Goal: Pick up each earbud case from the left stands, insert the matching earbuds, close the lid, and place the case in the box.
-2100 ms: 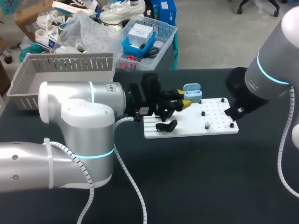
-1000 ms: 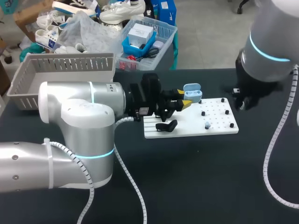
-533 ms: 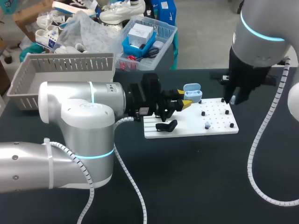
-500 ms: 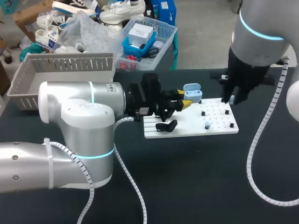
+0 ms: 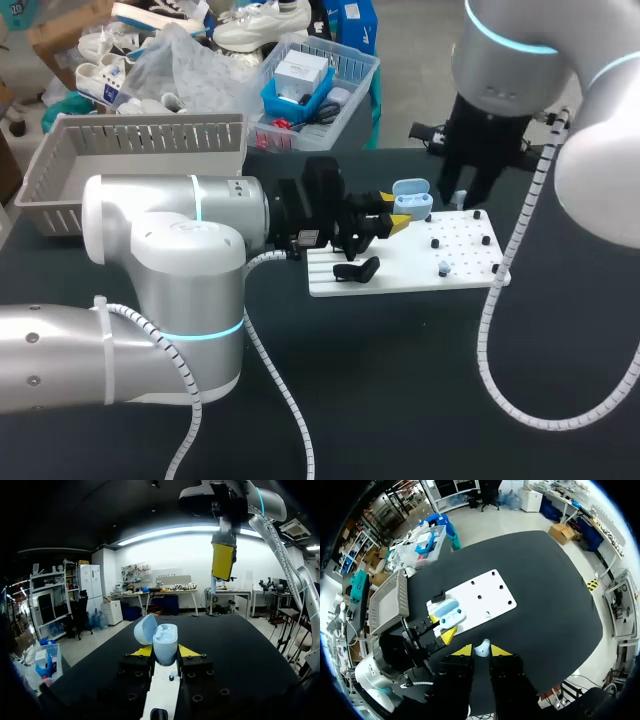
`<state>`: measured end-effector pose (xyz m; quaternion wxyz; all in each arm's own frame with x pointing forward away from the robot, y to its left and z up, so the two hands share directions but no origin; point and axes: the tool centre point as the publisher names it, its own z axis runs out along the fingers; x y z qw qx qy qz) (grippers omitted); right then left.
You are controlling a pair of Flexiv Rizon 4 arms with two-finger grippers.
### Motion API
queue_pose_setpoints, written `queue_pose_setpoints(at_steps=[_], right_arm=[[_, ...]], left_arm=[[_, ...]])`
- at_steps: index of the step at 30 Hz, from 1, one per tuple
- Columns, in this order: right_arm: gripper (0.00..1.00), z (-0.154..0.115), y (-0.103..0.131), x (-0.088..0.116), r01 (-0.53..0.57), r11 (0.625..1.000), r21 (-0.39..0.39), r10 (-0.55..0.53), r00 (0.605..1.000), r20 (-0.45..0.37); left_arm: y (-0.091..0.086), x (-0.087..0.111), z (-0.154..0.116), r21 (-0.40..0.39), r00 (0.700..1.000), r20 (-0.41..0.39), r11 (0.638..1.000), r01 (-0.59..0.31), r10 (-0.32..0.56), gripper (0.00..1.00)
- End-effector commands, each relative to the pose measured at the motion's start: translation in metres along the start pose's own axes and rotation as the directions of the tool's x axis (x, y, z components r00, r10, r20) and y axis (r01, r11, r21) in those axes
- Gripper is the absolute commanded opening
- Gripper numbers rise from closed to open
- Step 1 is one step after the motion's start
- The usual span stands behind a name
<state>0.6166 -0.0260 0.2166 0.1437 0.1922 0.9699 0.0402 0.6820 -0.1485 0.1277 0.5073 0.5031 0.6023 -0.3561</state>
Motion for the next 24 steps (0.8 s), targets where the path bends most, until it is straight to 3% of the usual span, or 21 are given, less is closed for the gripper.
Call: queue_pose_setpoints(at_steps=[1,20,22,24], right_arm=[[0.00,0.001,0.013,-0.006,-0.015,1.000,0.019,0.015,1.000,0.006],[0.00,0.015,0.035,-0.034,0.014,1.000,0.001,-0.014,1.000,0.010],[0.00,0.018,0.034,-0.034,0.015,0.998,-0.056,-0.015,1.000,-0.007],[0.00,0.021,0.033,-0.034,0.008,0.999,-0.053,-0.008,1.000,-0.010]], left_arm=[[-0.001,0.001,0.001,-0.006,1.000,0.003,1.000,0.000,0.000,0.00],[-0.001,0.001,0.001,-0.006,1.000,0.003,1.000,0.000,0.000,0.00],[-0.001,0.001,0.001,-0.006,1.000,0.003,1.000,0.000,0.000,0.00],[-0.001,0.001,0.001,-0.006,1.000,0.003,1.000,0.000,0.000,0.00]])
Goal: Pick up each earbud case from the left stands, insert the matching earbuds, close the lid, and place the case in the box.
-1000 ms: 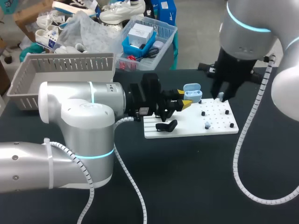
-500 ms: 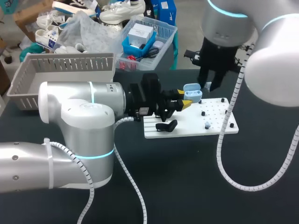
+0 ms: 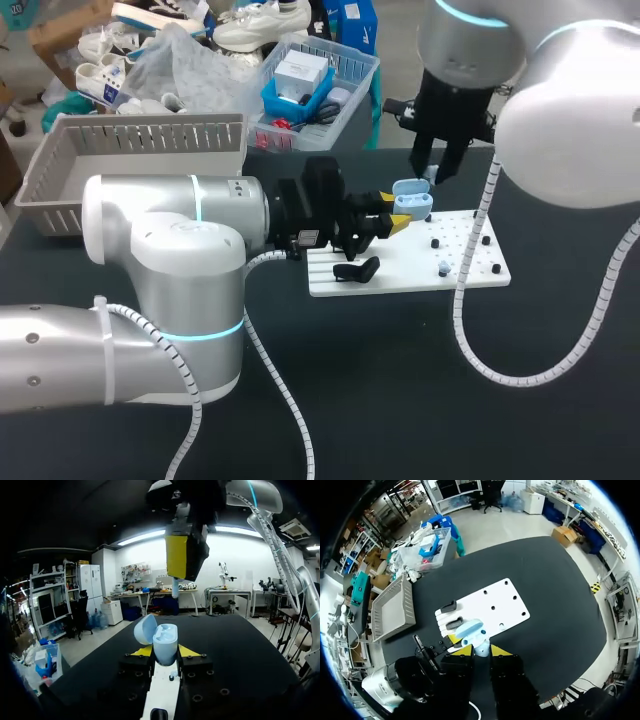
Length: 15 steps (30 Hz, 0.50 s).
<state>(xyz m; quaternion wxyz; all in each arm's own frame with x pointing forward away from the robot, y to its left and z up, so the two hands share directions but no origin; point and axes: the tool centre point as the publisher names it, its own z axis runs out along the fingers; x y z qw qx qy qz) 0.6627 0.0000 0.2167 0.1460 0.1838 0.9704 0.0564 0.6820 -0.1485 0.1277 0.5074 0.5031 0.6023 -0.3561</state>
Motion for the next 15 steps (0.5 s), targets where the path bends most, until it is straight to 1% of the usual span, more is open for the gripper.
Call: queue_pose_setpoints(at_steps=[1,2,15], right_arm=[[0.00,0.0084,-0.0086,-0.0025,-0.009,1.000,-0.030,0.009,1.000,-0.013],[0.00,0.0100,-0.0090,-0.0023,-0.012,0.999,-0.038,0.012,1.000,-0.017],[0.00,0.0153,-0.0058,-0.0010,-0.013,0.999,-0.043,0.012,1.000,-0.017]], left_arm=[[-0.0010,0.0006,0.0006,-0.006,1.000,0.003,1.000,0.000,0.000,0.00],[-0.0010,0.0006,0.0006,-0.006,1.000,0.003,1.000,0.000,0.000,0.00],[-0.0010,0.0006,0.0006,-0.006,1.000,0.003,1.000,0.000,0.000,0.00]])
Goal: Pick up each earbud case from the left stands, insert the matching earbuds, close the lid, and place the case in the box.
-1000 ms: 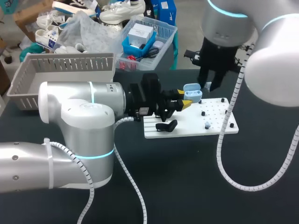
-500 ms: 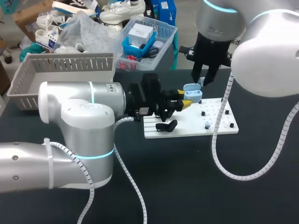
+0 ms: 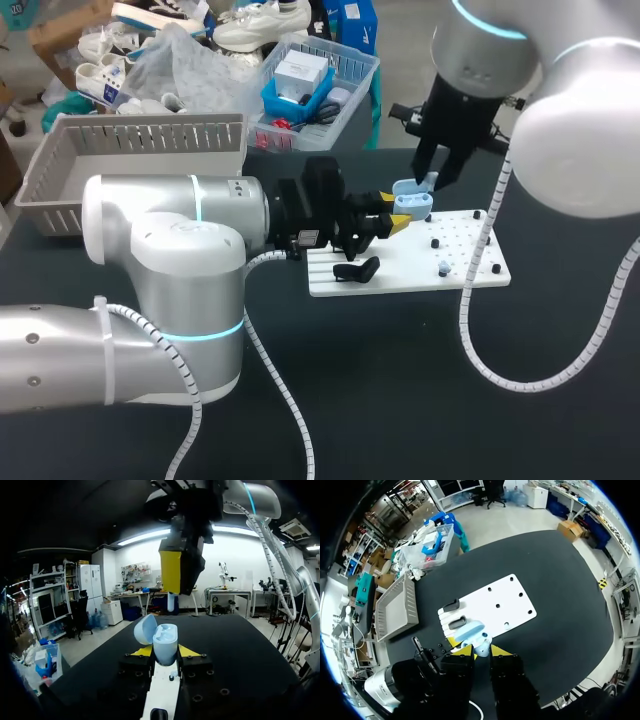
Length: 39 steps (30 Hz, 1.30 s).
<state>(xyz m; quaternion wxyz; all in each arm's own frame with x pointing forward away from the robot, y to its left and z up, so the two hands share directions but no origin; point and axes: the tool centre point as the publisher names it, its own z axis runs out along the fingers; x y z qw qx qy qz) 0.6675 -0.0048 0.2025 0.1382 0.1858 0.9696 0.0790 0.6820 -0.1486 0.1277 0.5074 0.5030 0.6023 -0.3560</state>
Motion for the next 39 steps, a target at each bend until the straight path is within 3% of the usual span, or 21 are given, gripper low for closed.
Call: queue_pose_setpoints(at_steps=[1,39], right_arm=[[0.00,0.001,-0.001,0.001,-0.001,1.000,-0.002,0.001,1.000,0.006],[0.00,0.013,0.001,0.001,0.000,1.000,-0.021,-0.001,1.000,-0.022]], left_arm=[[-0.001,0.001,0.001,-0.006,1.000,0.003,1.000,0.000,0.000,0.00],[-0.001,0.001,0.001,-0.006,1.000,0.003,1.000,0.000,0.000,0.00]])
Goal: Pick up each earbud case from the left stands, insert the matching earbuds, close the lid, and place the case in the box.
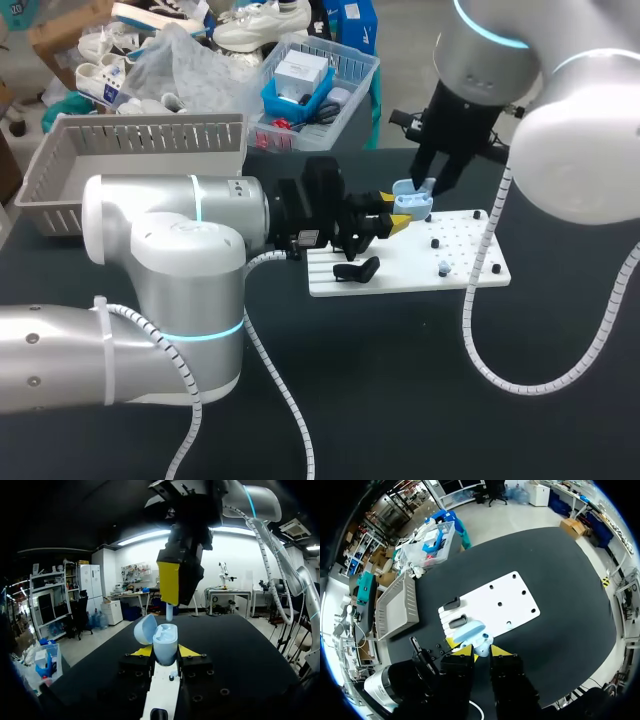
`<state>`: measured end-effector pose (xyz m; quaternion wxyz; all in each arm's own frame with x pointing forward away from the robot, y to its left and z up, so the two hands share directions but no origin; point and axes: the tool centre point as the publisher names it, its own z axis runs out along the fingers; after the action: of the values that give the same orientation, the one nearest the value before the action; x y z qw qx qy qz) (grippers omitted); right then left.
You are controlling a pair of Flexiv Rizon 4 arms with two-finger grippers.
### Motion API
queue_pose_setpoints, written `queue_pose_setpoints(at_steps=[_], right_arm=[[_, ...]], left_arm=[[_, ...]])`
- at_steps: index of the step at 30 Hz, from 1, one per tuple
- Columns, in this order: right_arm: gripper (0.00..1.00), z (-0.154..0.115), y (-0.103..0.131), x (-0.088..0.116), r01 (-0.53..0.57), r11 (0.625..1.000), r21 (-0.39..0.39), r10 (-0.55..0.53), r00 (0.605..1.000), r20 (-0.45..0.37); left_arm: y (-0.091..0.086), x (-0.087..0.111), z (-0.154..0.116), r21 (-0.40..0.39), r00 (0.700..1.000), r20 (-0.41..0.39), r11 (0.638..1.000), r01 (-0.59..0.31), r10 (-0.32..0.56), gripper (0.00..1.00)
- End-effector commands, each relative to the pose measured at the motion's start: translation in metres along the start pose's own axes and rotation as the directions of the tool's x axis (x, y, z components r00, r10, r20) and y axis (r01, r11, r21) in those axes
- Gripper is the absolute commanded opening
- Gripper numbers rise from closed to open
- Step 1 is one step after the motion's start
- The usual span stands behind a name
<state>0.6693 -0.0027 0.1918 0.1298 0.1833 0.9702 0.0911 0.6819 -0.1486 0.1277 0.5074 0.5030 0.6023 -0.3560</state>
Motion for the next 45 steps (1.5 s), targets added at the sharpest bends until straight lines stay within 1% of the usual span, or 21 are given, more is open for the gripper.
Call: queue_pose_setpoints(at_steps=[1,26,45], right_arm=[[0.00,0.003,0.001,-0.001,0.000,1.000,0.001,0.000,1.000,-0.002],[0.00,0.011,0.002,-0.004,-0.001,1.000,0.005,0.001,1.000,-0.018],[0.00,0.019,0.001,-0.002,-0.003,1.000,0.008,0.004,0.999,-0.040]], left_arm=[[-0.001,0.001,0.001,-0.006,1.000,0.003,1.000,0.000,0.000,0.00],[-0.001,0.001,0.001,-0.006,1.000,0.003,1.000,0.000,0.000,0.00],[-0.001,0.001,0.001,-0.006,1.000,0.003,1.000,0.000,0.000,0.00]])
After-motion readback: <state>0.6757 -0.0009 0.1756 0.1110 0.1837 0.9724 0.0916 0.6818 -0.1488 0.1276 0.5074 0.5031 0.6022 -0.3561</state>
